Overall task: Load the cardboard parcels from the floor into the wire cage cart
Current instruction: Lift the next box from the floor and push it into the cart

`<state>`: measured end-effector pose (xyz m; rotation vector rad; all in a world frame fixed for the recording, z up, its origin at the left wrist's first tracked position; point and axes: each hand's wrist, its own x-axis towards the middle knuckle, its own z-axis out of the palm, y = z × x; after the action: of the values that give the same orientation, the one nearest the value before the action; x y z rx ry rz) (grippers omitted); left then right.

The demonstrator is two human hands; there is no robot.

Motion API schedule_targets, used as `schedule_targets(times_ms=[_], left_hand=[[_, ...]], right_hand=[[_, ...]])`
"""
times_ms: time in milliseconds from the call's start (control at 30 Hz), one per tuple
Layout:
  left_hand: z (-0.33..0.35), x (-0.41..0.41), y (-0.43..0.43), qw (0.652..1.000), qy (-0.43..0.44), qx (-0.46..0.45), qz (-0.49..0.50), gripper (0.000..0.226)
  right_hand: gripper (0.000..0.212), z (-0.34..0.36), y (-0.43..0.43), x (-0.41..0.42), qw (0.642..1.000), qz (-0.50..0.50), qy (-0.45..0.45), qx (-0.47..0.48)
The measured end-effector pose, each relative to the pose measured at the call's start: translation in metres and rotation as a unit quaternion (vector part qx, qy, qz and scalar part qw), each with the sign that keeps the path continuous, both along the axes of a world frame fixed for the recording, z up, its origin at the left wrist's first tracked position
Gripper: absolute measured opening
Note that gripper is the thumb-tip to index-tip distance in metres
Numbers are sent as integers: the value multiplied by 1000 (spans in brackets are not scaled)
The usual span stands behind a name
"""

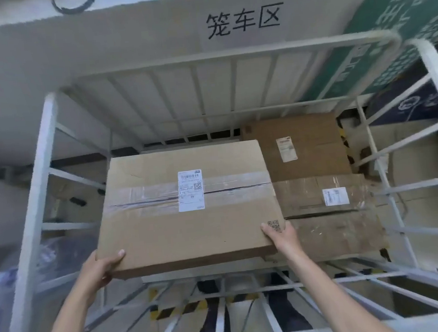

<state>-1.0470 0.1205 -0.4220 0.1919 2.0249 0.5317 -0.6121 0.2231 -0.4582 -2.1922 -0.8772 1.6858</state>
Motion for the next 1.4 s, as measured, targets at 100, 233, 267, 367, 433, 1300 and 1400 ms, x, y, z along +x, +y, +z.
schedule_targets(times_ms=[100,233,267,367,433,1300,1400], left_hand=[[-46,-31,18,1000,0,-8,7,49],[-117,-55,45,1000,-2,-3,7,45],[-135,-56,50,1000,-4,-3,8,42],[-191,-49,67,1000,-14,4,-5,39],[-224,-43,79,1000,-20,4,-14,43],[-361,-76,154,993,17,44,-109,58],[-390,-70,170,979,80,-7,-189,72]], right_hand=[[70,-40,20,-31,1000,9,0,-14],[77,-106,48,-54,1000,21,-9,-11],[72,-122,54,-55,999,24,-18,-8],[59,-168,71,-49,999,26,-28,-1],[58,-194,80,-39,998,40,-39,-4],[53,-307,146,-66,982,65,-140,106],[58,-324,164,-83,969,114,-201,88]])
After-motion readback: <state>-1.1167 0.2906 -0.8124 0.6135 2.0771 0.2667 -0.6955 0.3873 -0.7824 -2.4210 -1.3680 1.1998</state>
